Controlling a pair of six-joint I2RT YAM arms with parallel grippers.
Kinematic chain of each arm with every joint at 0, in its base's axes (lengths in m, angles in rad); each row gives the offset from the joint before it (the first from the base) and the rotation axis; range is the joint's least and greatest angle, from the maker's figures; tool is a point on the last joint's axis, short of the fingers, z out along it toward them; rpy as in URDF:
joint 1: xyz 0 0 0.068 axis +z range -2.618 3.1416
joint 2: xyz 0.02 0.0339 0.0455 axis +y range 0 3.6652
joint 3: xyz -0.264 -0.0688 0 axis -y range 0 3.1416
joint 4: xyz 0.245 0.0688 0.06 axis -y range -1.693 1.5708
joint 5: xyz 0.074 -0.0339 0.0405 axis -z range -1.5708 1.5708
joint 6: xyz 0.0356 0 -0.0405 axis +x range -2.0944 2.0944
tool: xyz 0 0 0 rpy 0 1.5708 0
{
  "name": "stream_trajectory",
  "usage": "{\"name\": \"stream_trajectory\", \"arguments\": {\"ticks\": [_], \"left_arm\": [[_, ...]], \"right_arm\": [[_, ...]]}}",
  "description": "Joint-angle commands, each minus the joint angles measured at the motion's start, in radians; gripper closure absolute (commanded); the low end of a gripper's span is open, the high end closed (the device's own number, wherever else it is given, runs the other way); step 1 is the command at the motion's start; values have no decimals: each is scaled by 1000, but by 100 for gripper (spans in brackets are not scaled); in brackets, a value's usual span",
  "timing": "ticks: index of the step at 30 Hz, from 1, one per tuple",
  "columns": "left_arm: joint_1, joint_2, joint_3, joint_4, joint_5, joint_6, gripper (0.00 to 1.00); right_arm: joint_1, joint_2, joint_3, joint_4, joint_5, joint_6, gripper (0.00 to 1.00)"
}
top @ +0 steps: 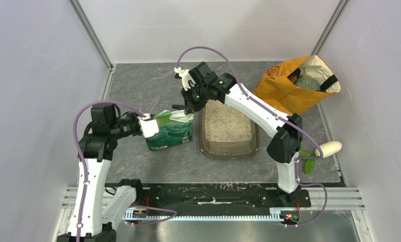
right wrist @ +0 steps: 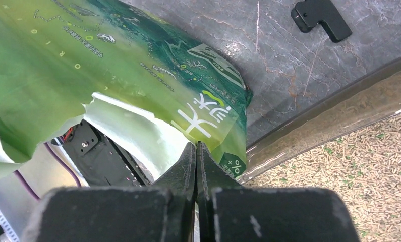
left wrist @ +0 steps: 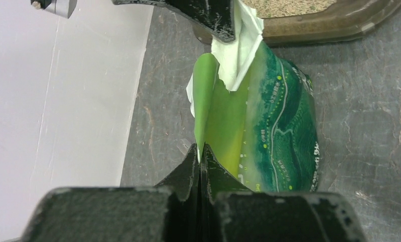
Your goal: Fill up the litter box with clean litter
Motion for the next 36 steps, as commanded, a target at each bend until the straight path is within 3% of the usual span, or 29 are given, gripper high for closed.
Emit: {"name": "stream_trajectory", "arguments": {"ticks": [1,6,11,14,22,26,30,34,36], "left_arm": [[1,14,28,154,74,-165,98],[0,41,49,214,106,-242,98],[1,35,40,212,94,-223,98],[2,36,37,209,93,-226,98],[1,33,32,201,79,-197,98],[0,37,26,202,75,-190,98],[0,63,56,202,70,-215,98],[0,80,96,230,43,-316,97],[2,74,102,227,20,-365,84]], "right_arm": [[4,-25,33,57,-11,79,100],[6,-10,47,47,-30,42,100],[6,-25,-10,42,-8,-78,54],[6,-18,-30,65,10,-106,44],[7,60,12,8,12,-101,55],[6,86,76,-17,-75,-26,100],[-12,57,152,16,-191,120,100],[-18,-20,92,120,-196,147,100],[-19,-32,48,141,-208,124,100]]}}
